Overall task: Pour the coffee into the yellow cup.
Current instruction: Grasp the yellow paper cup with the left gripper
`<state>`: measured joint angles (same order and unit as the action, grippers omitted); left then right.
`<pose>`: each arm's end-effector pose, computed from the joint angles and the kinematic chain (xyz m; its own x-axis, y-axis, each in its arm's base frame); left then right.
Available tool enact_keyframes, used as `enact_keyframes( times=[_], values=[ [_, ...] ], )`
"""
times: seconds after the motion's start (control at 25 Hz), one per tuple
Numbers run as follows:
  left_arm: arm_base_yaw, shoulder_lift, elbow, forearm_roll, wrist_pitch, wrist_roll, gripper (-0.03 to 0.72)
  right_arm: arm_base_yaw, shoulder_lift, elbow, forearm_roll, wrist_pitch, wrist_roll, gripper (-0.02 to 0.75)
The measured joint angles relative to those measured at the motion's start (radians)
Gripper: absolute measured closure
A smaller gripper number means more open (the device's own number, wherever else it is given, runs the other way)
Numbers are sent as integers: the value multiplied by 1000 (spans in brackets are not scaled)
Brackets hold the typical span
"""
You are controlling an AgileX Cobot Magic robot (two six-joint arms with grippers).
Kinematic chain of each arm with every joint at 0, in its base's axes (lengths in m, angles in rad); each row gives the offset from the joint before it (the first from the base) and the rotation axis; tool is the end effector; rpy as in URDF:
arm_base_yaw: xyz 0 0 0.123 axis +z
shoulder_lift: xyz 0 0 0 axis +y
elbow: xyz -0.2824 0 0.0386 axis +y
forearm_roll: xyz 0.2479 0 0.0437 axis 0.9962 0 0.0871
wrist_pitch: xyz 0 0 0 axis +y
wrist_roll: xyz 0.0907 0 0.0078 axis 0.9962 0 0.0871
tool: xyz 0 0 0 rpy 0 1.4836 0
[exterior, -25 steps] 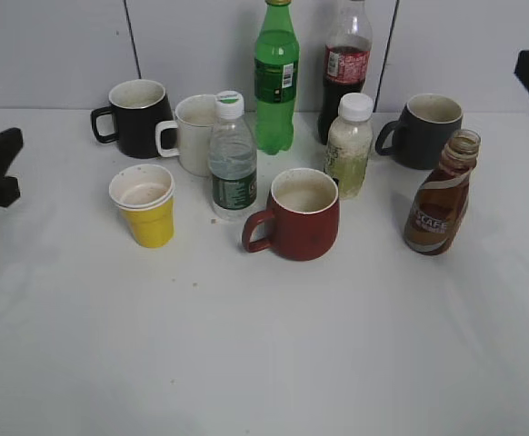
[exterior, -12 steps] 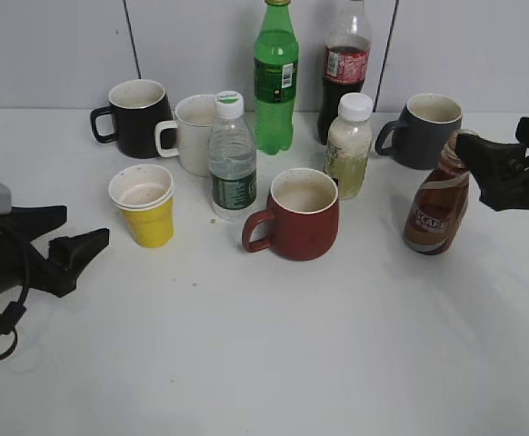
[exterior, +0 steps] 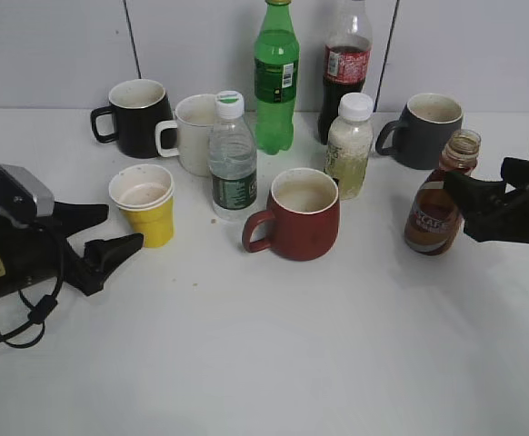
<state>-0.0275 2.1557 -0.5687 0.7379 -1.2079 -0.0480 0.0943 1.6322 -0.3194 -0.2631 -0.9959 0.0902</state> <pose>0.2912 -0.0653 0.0607 -0.2220 0.2092 -0.9523 0.6813 0.7320 0.0020 0.2445 0.0431 0.1522 -0.2252 -0.0754 -0.9714 -0.3156 0.9489 -0.0005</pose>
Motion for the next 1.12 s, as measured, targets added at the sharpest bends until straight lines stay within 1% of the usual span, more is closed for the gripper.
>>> enact_keyframes(
  times=[0.12, 0.2, 0.24, 0.28, 0.44, 0.6, 0.88, 1.12],
  values=[
    [-18, 18, -29, 5, 0, 0, 77, 0, 15, 0, 2, -4, -5, 151],
    [-52, 36, -62, 5, -1, 0, 77, 0, 15, 0, 2, -8, -8, 151],
    [-55, 38, -62, 5, -1, 0, 77, 0, 15, 1, 2, -9, -10, 151],
    [-83, 54, -89, -2, -1, 0, 76, 0, 15, 1, 2, -13, -11, 151],
    [-123, 75, -137, -45, -1, 0, 76, 0, 15, 1, 2, -21, -14, 151],
    [-136, 81, -170, -88, -1, 0, 76, 0, 15, 1, 2, -26, -17, 151],
    [-152, 145, -235, -95, -2, -11, 76, 0, 15, 1, 2, -26, -19, 151],
    [-153, 162, -262, -124, 0, -11, 109, 0, 15, 1, 2, -26, -20, 151]
  ],
)
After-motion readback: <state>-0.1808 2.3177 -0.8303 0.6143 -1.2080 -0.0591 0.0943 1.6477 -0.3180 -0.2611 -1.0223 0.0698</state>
